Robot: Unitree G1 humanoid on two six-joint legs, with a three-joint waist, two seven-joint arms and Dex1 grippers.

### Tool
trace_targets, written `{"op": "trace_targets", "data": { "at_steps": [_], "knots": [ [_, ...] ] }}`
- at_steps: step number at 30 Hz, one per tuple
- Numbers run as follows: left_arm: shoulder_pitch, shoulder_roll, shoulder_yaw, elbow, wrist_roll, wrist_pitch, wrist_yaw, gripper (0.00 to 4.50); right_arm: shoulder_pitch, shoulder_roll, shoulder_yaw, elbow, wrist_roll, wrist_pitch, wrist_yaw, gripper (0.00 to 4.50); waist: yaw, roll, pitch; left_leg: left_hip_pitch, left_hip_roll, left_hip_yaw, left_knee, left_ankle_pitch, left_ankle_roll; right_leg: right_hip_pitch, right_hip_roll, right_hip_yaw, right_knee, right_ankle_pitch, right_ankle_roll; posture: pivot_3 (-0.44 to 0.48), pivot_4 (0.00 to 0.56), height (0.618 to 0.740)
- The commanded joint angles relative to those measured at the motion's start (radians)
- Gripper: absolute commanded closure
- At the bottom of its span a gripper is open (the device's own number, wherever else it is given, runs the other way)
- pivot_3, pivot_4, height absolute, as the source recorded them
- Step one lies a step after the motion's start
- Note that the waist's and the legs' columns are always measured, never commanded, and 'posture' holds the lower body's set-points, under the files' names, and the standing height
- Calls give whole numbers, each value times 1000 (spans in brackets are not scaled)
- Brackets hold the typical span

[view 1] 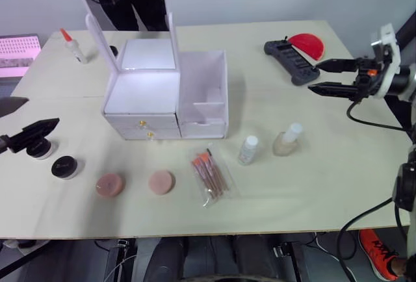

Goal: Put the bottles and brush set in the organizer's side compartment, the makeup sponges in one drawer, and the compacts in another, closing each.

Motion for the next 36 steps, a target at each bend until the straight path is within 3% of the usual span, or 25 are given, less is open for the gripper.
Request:
{"op": "trace_targets", "data": {
  "at_steps": [1,26,30,36],
  "knots": [
    [-16,-2,28,-12,2,-30,-3,10,-10,-12,-17,-32,15,0,-3,0,0,0,0,0,0,0,0,0,0,0,0,0,0,0,0,0,150,740],
    [-11,21,34,31,14,9,-48,10,32,-29,-35,-68,40,29,-6,0,0,0,0,0,1,0,0,0,0,0,0,0,0,1,0,0,150,740],
    [-88,13,-69,-33,-66,50,-39,10,80,-46,-60,-169,85,108,-10,0,4,0,0,0,1,0,1,0,0,0,0,0,0,1,0,0,150,740],
    [-304,55,-295,-198,-290,229,22,10,254,-117,-120,-419,160,241,-36,0,24,0,0,-1,2,1,3,0,0,1,1,0,0,2,2,0,150,740]
  ]
}}
